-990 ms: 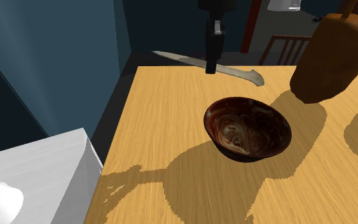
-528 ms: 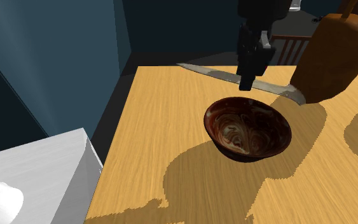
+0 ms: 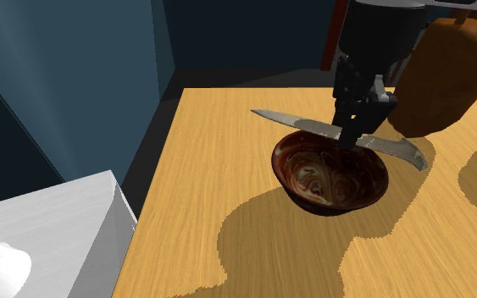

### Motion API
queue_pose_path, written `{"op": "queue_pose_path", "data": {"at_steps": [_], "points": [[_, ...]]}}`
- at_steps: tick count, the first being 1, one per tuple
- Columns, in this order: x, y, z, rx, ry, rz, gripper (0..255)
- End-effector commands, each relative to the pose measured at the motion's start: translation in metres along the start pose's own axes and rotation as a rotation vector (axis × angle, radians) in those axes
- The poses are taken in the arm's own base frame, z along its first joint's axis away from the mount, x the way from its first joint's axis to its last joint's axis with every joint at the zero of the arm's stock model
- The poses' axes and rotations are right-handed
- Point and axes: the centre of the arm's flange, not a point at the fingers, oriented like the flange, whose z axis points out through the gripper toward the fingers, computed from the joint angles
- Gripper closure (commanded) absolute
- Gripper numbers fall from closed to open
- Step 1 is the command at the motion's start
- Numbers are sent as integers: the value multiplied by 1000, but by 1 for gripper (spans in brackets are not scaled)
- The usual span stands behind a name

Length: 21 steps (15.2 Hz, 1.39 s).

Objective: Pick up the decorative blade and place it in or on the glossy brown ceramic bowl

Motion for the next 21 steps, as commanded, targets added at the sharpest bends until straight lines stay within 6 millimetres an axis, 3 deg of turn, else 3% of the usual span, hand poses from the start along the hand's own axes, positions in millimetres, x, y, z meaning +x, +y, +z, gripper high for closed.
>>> {"op": "queue_pose_path", "data": {"at_steps": [1,10,18,19,21], "points": [[0,0,12,0,1,0,255],[0,-2,60,0,1,0,255],[0,-2,60,0,0,0,255],[0,-2,60,0,0,0,0],[0,-2,60,0,0,0,0]]}}
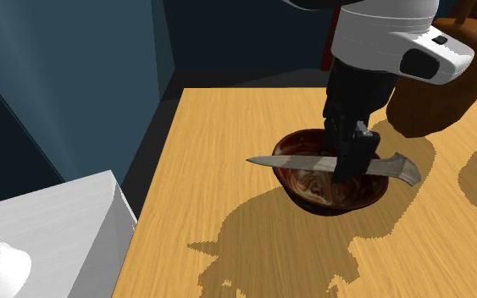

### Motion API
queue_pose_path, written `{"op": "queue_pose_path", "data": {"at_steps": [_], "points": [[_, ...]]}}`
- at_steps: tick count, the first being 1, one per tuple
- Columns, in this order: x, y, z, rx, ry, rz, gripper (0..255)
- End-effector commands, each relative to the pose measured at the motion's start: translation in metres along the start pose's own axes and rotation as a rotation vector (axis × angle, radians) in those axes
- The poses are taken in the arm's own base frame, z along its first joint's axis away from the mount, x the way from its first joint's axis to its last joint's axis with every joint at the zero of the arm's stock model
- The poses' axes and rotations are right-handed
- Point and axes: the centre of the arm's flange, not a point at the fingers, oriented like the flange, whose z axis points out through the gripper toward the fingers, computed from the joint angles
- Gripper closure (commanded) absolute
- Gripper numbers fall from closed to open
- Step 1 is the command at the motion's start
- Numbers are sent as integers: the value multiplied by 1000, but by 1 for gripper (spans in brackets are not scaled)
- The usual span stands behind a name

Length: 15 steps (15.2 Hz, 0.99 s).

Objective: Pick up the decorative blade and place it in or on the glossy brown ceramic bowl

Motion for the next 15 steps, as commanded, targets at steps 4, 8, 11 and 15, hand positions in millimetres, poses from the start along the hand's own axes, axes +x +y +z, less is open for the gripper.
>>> {"op": "queue_pose_path", "data": {"at_steps": [4,8,11,15], "points": [[0,0,-13,0,0,0,0],[0,0,-50,0,0,0,0],[0,0,-50,0,0,0,0],[0,0,-50,0,0,0,0]]}}
